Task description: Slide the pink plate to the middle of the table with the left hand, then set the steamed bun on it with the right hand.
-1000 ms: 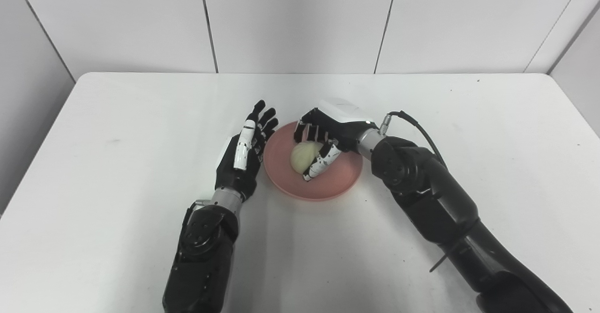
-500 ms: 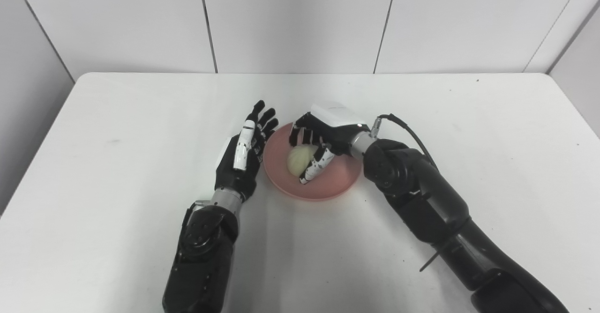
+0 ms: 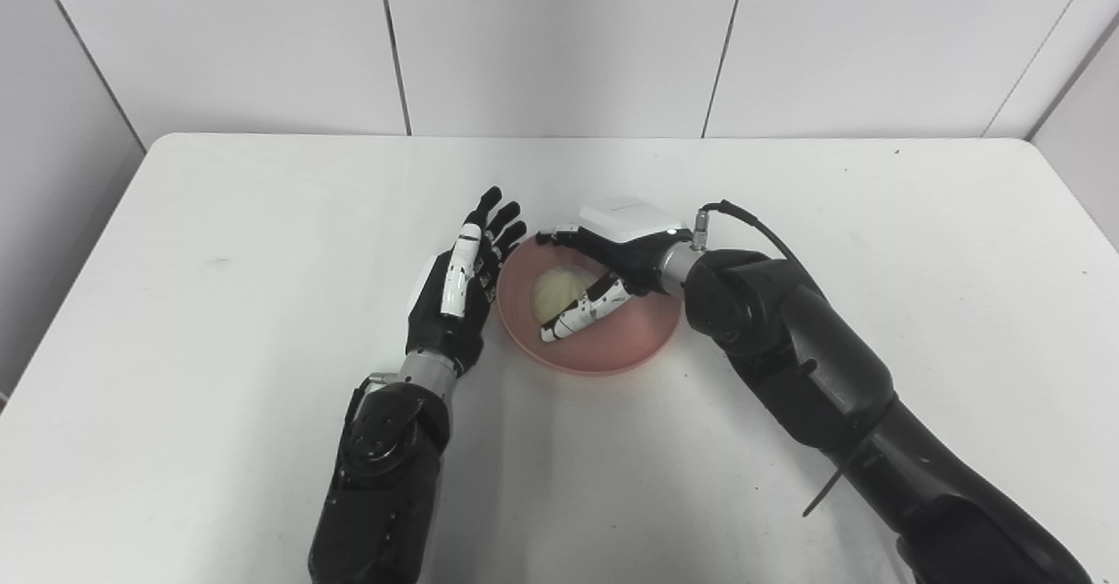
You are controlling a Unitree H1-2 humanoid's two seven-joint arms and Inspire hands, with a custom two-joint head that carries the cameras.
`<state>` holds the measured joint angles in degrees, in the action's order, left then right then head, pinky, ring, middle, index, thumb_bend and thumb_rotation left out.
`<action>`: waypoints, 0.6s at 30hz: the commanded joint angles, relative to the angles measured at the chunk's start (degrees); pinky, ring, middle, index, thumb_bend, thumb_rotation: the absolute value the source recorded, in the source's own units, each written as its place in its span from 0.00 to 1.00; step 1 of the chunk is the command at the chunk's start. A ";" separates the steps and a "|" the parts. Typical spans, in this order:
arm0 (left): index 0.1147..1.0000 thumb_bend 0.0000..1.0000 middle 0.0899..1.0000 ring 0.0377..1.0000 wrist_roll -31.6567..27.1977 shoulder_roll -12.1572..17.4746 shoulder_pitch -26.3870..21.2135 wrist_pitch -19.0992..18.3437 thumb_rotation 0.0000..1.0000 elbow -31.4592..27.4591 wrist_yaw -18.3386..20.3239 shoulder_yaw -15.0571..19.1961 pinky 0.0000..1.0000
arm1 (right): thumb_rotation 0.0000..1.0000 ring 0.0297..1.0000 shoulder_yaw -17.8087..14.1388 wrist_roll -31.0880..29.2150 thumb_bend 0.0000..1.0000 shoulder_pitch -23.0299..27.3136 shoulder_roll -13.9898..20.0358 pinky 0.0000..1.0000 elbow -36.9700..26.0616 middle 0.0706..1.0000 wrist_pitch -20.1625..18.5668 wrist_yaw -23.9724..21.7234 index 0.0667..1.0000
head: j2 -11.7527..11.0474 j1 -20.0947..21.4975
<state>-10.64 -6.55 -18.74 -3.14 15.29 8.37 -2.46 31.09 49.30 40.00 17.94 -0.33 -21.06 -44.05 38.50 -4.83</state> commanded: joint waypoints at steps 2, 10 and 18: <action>0.94 0.35 0.95 0.96 0.47 -0.03 2.30 -4.47 1.00 1.99 -0.88 -0.09 0.99 | 0.86 0.89 -0.22 1.60 0.86 3.93 0.21 0.72 -3.51 0.96 -2.09 -3.05 0.93 | 0.00 0.03; 0.94 0.35 0.95 0.96 0.44 0.11 2.17 -4.87 1.00 2.33 -0.99 0.07 1.00 | 0.88 0.90 -1.43 2.79 0.88 5.14 0.48 0.74 -6.98 0.96 -4.09 -7.21 0.93 | -0.07 0.56; 0.95 0.35 0.95 0.96 0.87 0.60 2.61 -4.64 1.00 1.70 -1.13 0.06 1.00 | 0.90 0.85 -6.66 0.83 0.83 3.99 1.64 0.67 -12.00 0.91 -3.34 -5.84 0.92 | 0.03 1.28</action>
<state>-10.65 -6.56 -18.71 -3.28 15.23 8.37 -2.47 26.73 51.11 41.93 18.76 -9.98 -24.69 -52.90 38.58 -3.52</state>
